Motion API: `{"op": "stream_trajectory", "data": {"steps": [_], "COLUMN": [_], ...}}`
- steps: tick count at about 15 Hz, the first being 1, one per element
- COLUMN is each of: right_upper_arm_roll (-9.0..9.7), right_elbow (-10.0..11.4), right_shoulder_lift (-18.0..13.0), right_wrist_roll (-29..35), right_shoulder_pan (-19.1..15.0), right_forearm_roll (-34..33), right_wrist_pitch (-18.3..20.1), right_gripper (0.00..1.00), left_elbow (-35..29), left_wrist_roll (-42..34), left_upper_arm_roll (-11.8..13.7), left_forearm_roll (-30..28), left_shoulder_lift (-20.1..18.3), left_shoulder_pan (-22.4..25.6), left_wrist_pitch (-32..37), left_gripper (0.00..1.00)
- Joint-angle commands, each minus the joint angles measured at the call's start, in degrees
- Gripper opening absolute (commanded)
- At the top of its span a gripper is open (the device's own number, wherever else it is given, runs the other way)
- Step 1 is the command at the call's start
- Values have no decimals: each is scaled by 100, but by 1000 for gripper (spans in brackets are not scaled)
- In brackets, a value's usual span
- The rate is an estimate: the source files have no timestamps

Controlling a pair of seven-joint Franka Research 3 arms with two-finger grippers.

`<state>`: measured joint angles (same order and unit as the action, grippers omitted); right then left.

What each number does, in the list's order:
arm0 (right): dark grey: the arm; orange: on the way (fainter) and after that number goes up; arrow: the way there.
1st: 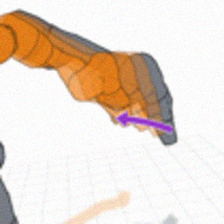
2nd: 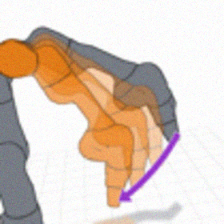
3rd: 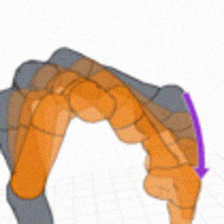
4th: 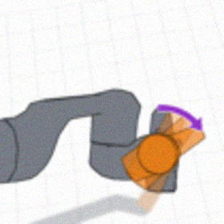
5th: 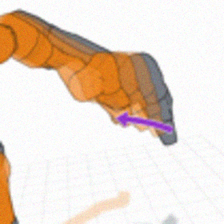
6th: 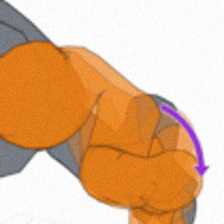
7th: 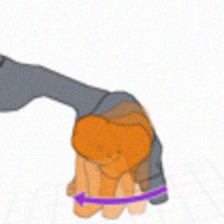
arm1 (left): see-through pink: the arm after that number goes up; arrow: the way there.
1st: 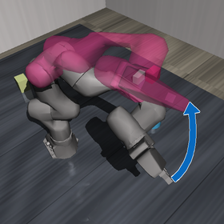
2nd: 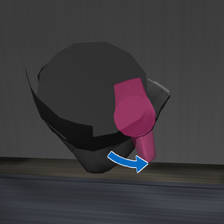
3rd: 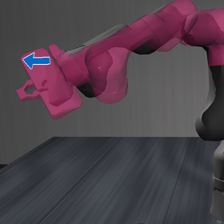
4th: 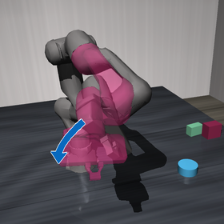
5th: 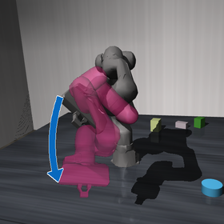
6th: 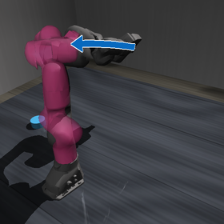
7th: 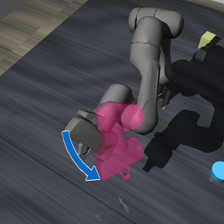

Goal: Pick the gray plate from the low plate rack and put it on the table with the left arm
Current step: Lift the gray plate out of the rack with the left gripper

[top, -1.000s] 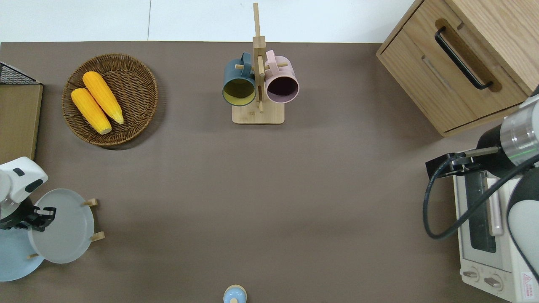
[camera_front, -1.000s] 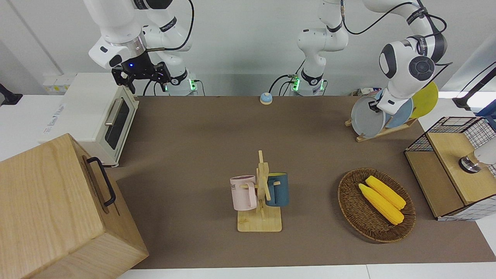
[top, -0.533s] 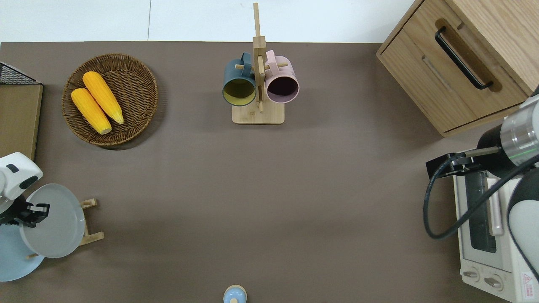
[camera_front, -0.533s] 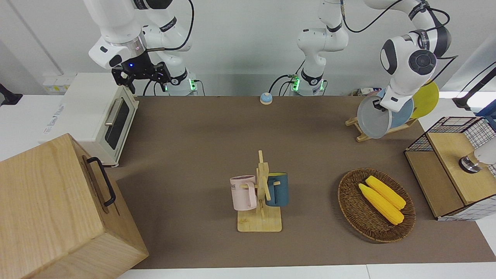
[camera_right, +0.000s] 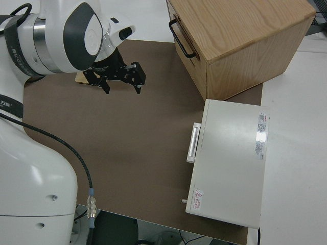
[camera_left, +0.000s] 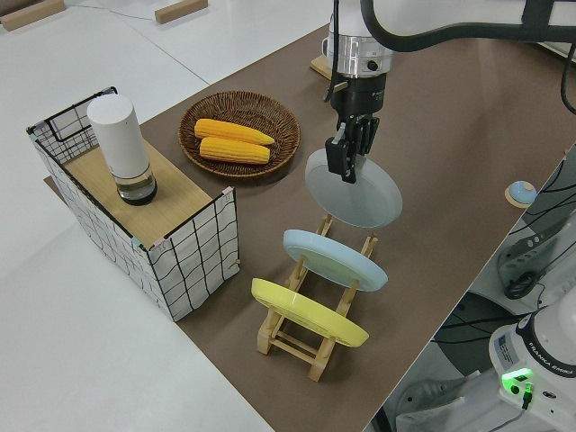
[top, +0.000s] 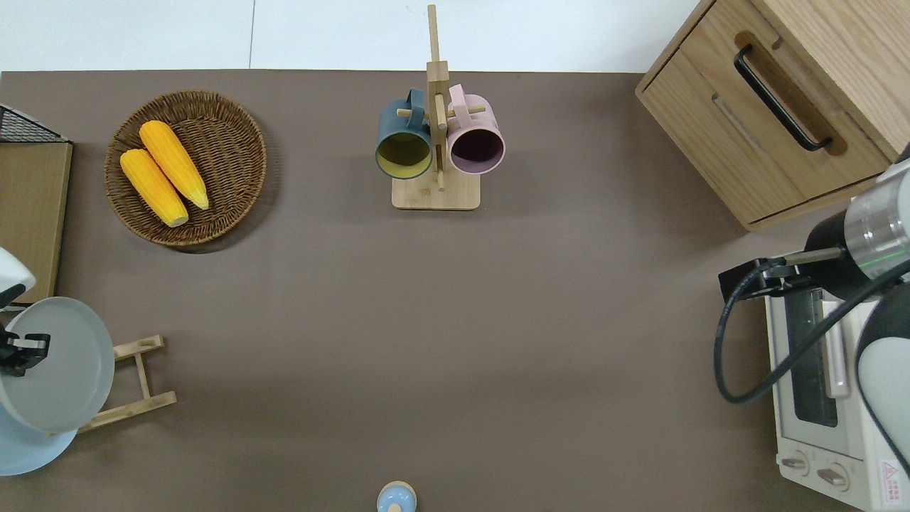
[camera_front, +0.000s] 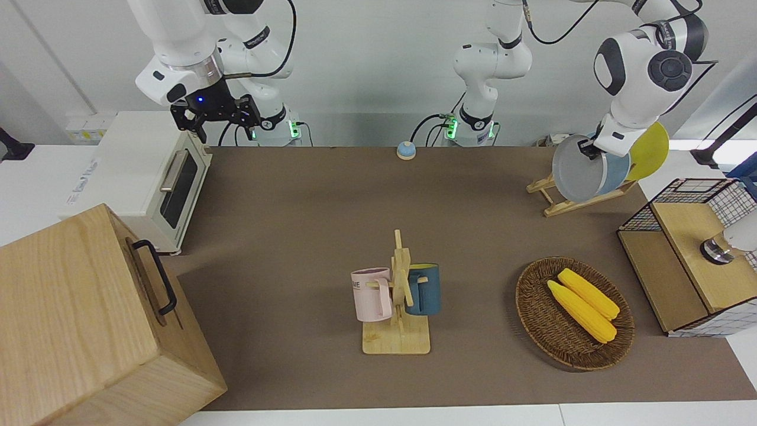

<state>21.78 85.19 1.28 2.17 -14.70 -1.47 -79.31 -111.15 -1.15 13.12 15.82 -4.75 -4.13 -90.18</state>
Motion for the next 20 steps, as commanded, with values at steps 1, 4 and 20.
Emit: {"op": "stream_trajectory", "data": {"steps": [1,4,20], "right_upper_arm_roll": [134,134,134], "right_elbow": [-55,-55,-55], "right_shoulder_lift": [-14,-14,-14], "right_wrist_roll": [73,73,73], "right_shoulder_pan": [-147,-147,-147], "right_forearm_roll": [-38,-47,-38], "right_wrist_pitch": [82,82,82], "right_gripper": [983,983,983], "left_elbow": [251,305,-2340], "left_wrist_roll": [123,571,889], "left_upper_arm_roll": [-37,-203,-1065], "left_forearm_roll": [-937,-1729,-2926], "left_shoulder_lift": [-61,-70,-826], "left_shoulder_pan": [8,8,-194], "left_wrist_pitch": [465,545,-2038], "left_gripper": [0,0,0]}}
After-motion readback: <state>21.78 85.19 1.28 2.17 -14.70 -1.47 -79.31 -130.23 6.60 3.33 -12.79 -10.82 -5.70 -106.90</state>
